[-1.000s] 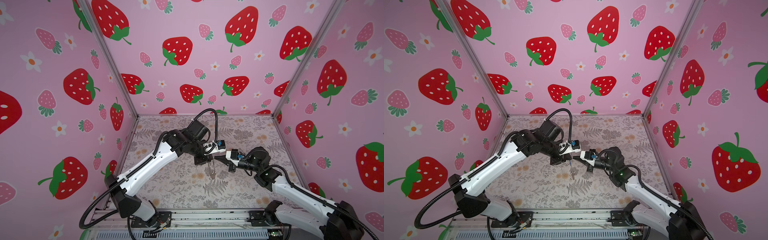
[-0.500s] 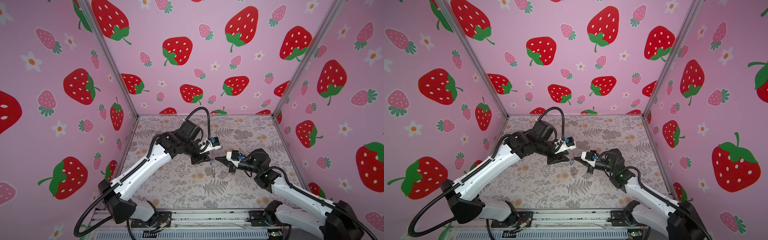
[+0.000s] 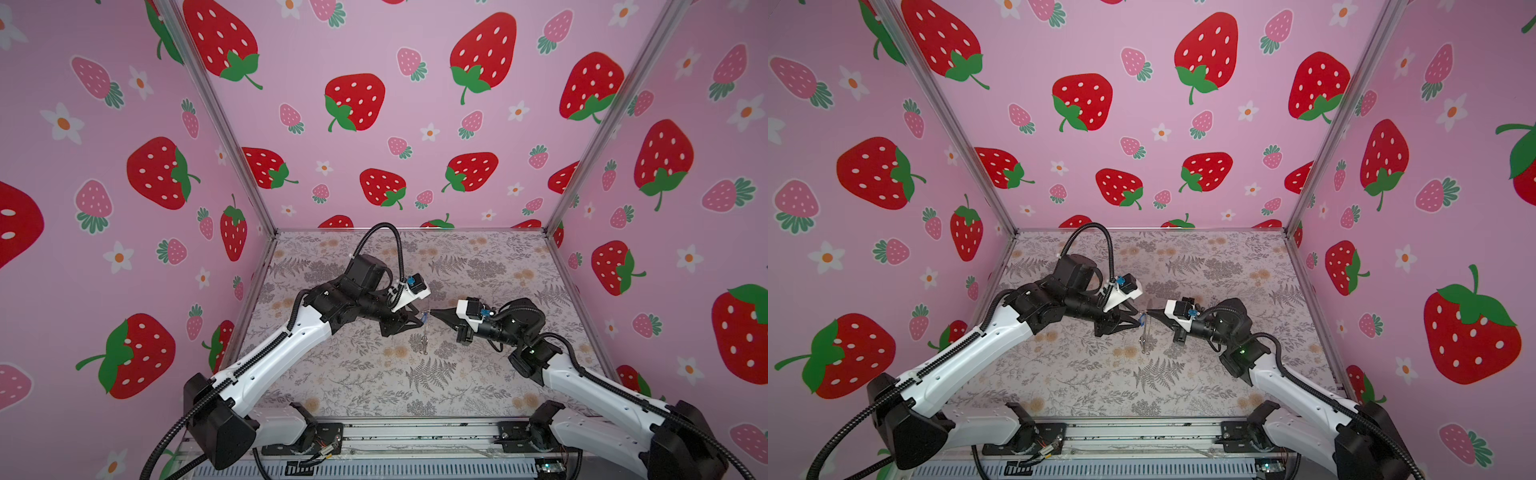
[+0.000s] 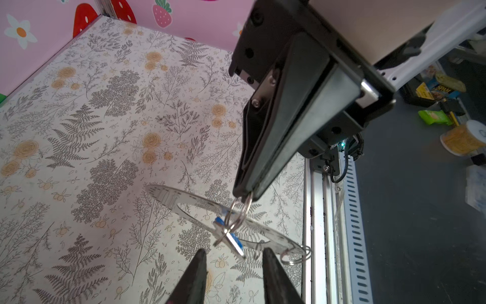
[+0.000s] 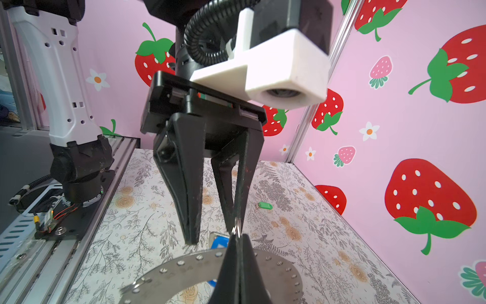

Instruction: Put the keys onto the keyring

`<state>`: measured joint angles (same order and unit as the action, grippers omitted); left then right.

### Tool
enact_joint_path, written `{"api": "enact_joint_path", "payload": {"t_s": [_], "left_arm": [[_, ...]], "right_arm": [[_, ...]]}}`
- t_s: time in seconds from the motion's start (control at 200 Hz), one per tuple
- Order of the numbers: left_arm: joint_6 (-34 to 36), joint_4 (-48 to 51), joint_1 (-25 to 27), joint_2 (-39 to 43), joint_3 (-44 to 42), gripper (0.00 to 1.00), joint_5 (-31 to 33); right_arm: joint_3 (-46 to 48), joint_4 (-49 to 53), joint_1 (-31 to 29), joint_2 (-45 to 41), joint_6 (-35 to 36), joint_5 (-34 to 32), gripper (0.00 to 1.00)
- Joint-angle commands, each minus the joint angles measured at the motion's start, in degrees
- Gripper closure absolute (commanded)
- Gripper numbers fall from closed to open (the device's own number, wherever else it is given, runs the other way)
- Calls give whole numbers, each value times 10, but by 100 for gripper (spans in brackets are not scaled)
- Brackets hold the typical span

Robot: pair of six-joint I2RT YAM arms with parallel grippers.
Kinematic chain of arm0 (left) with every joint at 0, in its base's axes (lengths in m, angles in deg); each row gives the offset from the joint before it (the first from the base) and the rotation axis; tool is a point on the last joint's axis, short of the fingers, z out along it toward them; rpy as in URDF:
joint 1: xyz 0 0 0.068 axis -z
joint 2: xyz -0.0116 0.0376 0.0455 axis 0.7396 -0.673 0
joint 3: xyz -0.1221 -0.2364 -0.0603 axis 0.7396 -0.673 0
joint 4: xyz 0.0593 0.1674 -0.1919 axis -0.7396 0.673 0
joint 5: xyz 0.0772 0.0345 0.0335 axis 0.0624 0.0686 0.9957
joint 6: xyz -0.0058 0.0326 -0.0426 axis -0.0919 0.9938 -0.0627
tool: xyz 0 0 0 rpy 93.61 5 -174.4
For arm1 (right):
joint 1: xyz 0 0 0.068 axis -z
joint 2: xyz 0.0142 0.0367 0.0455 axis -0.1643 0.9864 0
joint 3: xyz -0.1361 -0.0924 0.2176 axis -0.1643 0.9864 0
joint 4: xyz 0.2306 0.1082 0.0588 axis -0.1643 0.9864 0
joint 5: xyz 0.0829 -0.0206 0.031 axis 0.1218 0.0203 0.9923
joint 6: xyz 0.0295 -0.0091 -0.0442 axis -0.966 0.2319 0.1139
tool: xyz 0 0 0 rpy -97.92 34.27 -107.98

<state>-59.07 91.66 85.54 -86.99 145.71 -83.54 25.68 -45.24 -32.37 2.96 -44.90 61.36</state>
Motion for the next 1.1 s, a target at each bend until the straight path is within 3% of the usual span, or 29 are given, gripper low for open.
{"api": "enact_joint_path", "payload": {"t_s": [0.0, 0.315, 0.745, 0.775, 1.096], "left_arm": [[-40, -78, -2, 16, -21, 62, -37], [-42, -88, 3, -5, -21, 72, -23], [1, -40, 10, -11, -2, 93, -16], [6, -33, 9, -15, 2, 98, -22], [45, 36, 9, -53, 45, 100, -67]], "right_arm": [[1, -42, 3, -3, -14, -8, 100], [2, -44, 3, -6, -17, -14, 100], [15, -64, 3, -14, -25, -21, 100], [16, -69, 3, -14, -27, -21, 100], [25, -81, 3, -23, -28, -16, 100]]}}
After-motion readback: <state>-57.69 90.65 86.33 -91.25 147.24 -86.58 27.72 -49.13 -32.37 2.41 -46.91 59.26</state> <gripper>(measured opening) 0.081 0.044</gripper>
